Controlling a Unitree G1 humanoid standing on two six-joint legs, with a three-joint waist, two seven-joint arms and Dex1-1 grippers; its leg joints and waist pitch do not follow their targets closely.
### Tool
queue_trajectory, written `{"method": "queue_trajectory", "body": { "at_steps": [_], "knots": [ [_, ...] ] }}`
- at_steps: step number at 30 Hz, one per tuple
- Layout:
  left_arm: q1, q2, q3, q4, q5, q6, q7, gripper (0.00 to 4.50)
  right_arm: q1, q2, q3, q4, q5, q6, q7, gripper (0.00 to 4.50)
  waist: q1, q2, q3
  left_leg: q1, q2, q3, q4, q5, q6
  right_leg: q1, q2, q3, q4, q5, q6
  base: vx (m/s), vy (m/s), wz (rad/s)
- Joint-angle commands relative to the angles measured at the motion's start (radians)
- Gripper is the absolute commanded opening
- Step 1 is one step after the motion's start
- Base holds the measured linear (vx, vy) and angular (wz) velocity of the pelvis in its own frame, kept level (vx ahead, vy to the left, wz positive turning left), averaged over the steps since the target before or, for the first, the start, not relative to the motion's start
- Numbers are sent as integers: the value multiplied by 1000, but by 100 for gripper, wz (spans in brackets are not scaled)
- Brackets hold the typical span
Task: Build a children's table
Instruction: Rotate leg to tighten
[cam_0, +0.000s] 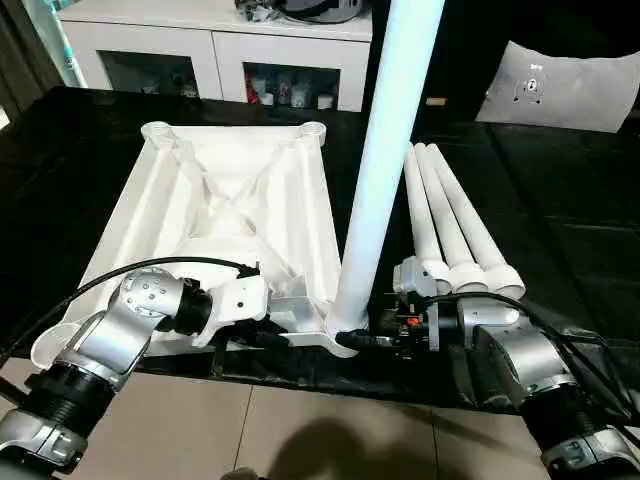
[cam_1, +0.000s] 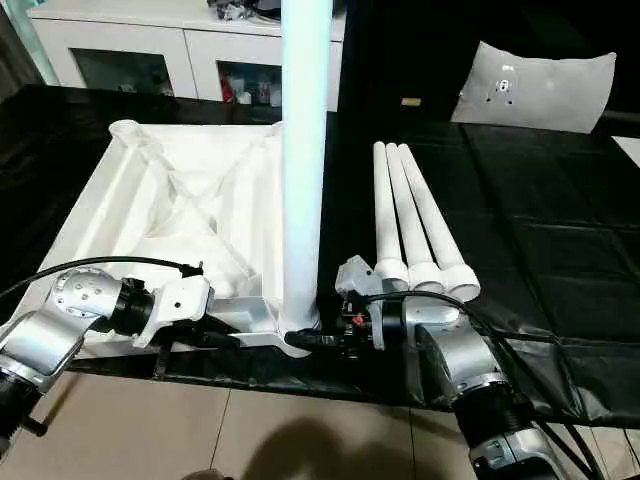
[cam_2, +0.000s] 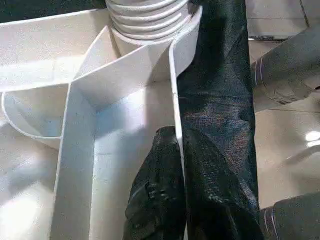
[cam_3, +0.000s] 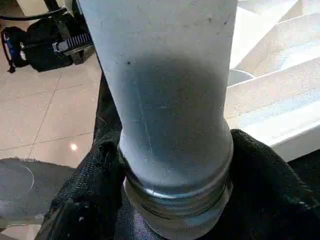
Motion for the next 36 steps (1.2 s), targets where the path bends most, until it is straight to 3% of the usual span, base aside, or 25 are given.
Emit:
{"method": "queue_trajectory", "body": {
  "at_steps": [1, 5, 7, 8, 10, 11, 12, 13, 15, 16, 18, 22, 24, 30, 33, 36],
  "knots": [
    [0, 5, -41, -5, 34, 0, -30, 0, 10, 2, 5, -18, 7, -4, 2, 277, 0, 15, -73, 13, 43, -11, -69, -199, 14, 51, -80, 50, -66, -152, -221, 0, 0, 0],
    [6, -37, -10, -11, 53, 102, 98, 0, 50, 52, -5, -44, 11, 9, -78, 277, -2, 15, -70, 14, 43, -10, -71, -222, 10, 49, -81, 51, -68, -181, -219, 0, 0, 0],
    [8, -55, 4, -20, 45, 138, 130, 0, 56, 69, -10, -44, 11, 18, -108, 276, -3, 15, -65, 20, 43, -11, -73, -264, 0, 46, -85, 51, -79, -269, -204, 0, 0, 0],
    [13, -91, 29, -50, 34, 215, 194, 0, 64, 115, -24, -29, 1, 23, -194, 276, -4, 16, -59, 22, 40, -15, -78, -302, -10, 44, -87, 50, -91, -387, -170, 0, 0, 0],
    [24, -136, 52, -97, 22, 304, 266, 0, 69, 177, -40, -1, -9, 18, -295, 276, -13, 15, -51, 32, 39, -19, -79, -360, -25, 35, -89, 47, -105, -499, -144, 0, 0, 0],
    [29, -158, 63, -118, 17, 344, 299, 0, 69, 203, -46, 13, -15, 12, -337, 276, -17, 14, -51, 34, 38, -21, -80, -373, -30, 36, -91, 46, -106, -527, -134, 0, 0, 0],
    [30, -166, 66, -125, 15, 359, 309, 0, 68, 211, -48, 17, -15, 11, -349, 275, -27, 12, -51, 22, 35, -27, -84, -375, -31, 46, -92, 40, -110, -569, -110, 0, 0, 0],
    [31, -229, 90, -169, 15, 463, 398, 0, 58, 278, -69, 54, -14, 8, -441, 275, -30, 12, -57, 27, 38, -27, -84, -367, -32, 43, -93, 41, -111, -558, -105, 0, 0, 0],
    [28, -243, 95, -173, 18, 480, 416, 0, 53, 290, -75, 62, -15, 10, -462, 275, -37, 13, -57, 29, 35, -26, -80, -360, -22, 37, -89, 41, -114, -530, -115, 0, 0, 0],
    [21, -266, 104, -178, 25, 506, 450, 0, 43, 311, -84, 76, -18, 12, -497, 275, -43, 14, -57, 22, 34, -26, -82, -348, -16, 40, -86, 42, -110, -498, -125, 0, 0, 0],
    [12, -298, 117, -181, 35, 536, 496, 0, 30, 332, -90, 94, -28, 10, -538, 275, -44, 14, -59, 26, 34, -23, -79, -342, -11, 38, -84, 44, -110, -469, -132, 0, 0, 0],
    [-15, -363, 141, -185, 55, 582, 592, 0, 2, 362, -78, 119, -67, 13, -598, 275, -43, 14, -63, 22, 34, -20, -78, -299, -1, 42, -83, 47, -100, -387, -150, 0, 0, 0],
    [-12, -360, 128, -206, 60, 594, 592, 0, 7, 355, -69, 123, -88, -7, -591, 345, -40, 14, -68, 16, 35, -19, -77, -259, 8, 48, -83, 49, -93, -314, -166, 0, 0, 0],
    [21, -313, 96, -229, 54, 544, 527, 0, 45, 294, -70, 104, -111, -60, -556, 381, -33, 13, -80, 3, 33, -13, -65, -110, 54, 59, -78, 48, -66, -66, -215, 0, 0, 0],
    [26, -285, 84, -216, 67, 510, 503, 0, 57, 264, -94, 85, -89, -75, -528, 421, -31, 16, -75, 3, 35, -12, -67, -138, 60, 56, -77, 46, -73, -97, -215, 0, 0, 0],
    [34, -225, 69, -195, 68, 406, 426, 0, 80, 203, -128, 18, -39, -93, -435, 444, -30, 17, -73, 5, 36, -13, -70, -186, 53, 57, -79, 48, -79, -159, -198, 0, 0, 0]
  ]
}}
